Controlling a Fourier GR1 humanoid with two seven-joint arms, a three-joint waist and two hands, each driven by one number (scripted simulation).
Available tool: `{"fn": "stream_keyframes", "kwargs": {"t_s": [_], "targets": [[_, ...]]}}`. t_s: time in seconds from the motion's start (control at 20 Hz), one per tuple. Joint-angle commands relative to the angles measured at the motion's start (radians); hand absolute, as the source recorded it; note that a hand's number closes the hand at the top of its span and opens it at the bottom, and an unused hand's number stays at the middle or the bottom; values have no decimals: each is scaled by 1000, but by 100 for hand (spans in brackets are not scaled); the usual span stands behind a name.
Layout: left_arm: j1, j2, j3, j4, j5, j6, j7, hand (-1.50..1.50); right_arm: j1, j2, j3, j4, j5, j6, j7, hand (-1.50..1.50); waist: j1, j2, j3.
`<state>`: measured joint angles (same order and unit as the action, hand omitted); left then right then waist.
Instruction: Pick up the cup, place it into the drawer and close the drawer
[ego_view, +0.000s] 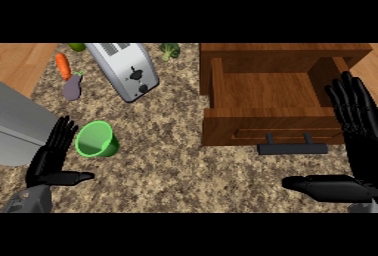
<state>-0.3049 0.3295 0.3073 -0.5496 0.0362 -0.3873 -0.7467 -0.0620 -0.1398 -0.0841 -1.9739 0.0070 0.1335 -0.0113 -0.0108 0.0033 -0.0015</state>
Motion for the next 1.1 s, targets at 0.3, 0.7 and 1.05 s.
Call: {"fn": "stream_keyframes", "kwargs": {"t_s": [0.3,0.7,1.05], "targets": [[-119,34,10,315,-57,-13,-249,-150,-25,-1,9,9,10,7,21,-150,-15,6,-3],[-161,20,4,352,-72,17,-270,-150,-10,20,19,31,7,14,-30,-150,-17,8,-3],[-156,19,-5,369,-84,-12,-306,-150,-13,-3,1,19,-17,41,-24,-150,-24,9,-4]]}}
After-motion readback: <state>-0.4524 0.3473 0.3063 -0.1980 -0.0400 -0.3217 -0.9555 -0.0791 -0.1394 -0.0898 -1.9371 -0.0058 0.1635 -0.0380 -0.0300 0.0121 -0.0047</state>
